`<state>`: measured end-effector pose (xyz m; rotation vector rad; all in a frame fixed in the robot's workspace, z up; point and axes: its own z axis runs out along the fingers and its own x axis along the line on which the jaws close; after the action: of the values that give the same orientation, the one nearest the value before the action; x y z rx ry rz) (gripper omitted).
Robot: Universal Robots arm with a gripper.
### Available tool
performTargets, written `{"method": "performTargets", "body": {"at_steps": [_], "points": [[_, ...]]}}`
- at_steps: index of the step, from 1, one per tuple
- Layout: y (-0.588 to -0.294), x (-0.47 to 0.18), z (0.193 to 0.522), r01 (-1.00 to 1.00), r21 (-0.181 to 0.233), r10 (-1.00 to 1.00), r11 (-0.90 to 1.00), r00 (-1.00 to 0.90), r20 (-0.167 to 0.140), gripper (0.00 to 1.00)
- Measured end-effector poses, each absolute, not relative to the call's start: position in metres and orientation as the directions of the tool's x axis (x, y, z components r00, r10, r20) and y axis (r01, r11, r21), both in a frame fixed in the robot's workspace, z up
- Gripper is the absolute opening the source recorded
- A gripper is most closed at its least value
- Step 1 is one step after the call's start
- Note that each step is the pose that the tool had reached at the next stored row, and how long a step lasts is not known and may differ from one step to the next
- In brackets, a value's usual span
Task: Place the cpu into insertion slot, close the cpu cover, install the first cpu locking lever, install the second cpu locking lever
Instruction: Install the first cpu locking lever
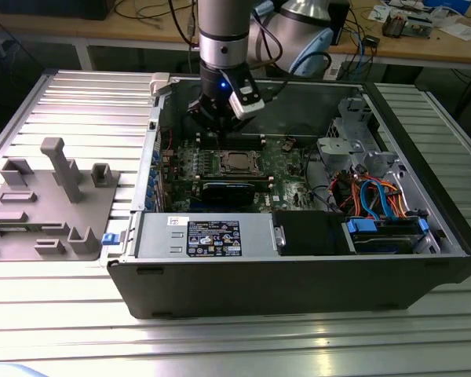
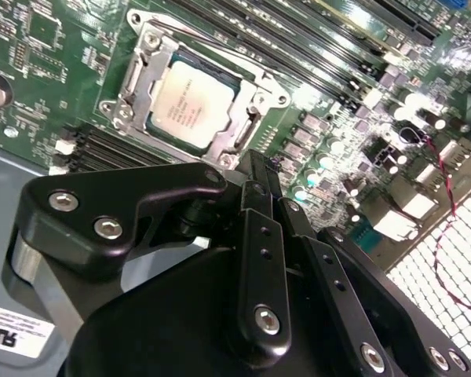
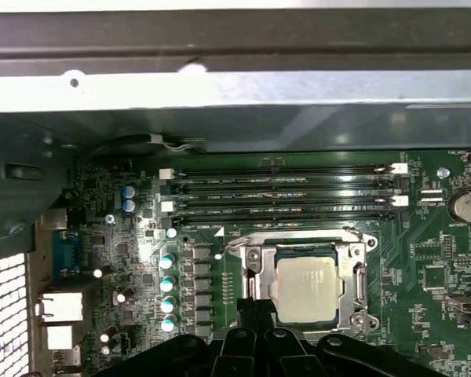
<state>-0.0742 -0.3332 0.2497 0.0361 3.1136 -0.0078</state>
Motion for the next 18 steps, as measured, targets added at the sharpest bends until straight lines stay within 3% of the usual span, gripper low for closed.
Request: {"method": "performTargets", "body": {"at_steps": [18], "points": [[-0.333, -0.093, 0.250, 0.018, -0.004, 0.018, 1.000, -0.999, -0.031, 0.11]]}}
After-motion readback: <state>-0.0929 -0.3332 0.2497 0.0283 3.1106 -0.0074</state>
